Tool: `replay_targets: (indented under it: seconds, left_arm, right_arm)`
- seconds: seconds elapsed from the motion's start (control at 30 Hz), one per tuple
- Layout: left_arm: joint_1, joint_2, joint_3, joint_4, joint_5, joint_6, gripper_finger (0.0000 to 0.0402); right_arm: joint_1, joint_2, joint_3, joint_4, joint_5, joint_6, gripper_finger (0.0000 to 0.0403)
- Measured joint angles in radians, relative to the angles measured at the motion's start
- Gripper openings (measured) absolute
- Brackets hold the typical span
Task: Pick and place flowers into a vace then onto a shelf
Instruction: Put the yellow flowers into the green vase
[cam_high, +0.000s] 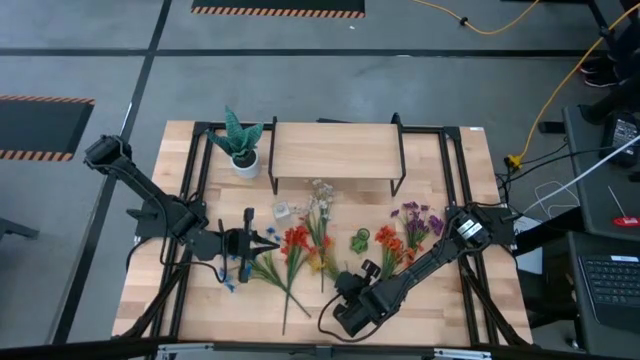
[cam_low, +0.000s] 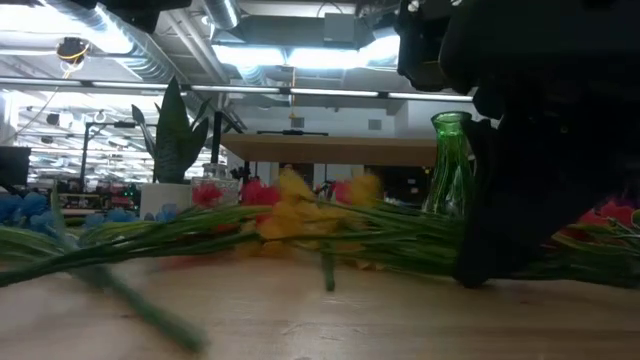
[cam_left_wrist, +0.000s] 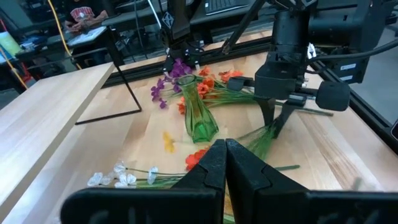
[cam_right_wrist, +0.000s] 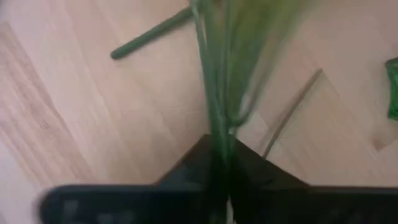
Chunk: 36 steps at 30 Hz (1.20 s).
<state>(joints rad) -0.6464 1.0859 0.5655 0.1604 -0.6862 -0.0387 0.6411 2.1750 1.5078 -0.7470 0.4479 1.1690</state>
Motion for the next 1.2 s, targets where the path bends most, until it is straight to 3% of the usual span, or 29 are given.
replay_targets:
  seconds: [0.07,0.37,0.57,1.2]
  left_arm:
    - [0.000,0.000,0.000,0.000,-0.001,0.000,0.0004]
    - [0.000,0.000,0.000,0.000,-0.001,0.000,0.0004]
    - [0.000,0.000,0.000,0.000,-0.002,0.000,0.0004]
    - [0.000,0.000,0.000,0.000,-0.002,0.000,0.0004]
  right_arm:
    - [0.000,0.000,0.000,0.001,0.001,0.000,0.0012]
    - [0.000,-0.012,-0.002,-0.044,-0.009,0.009,0.0007]
    - [0.014,-0.073,-0.002,-0.131,-0.016,0.059,0.0005]
    - [0.106,-0.221,-0.002,-0.177,-0.052,0.087,0.0004]
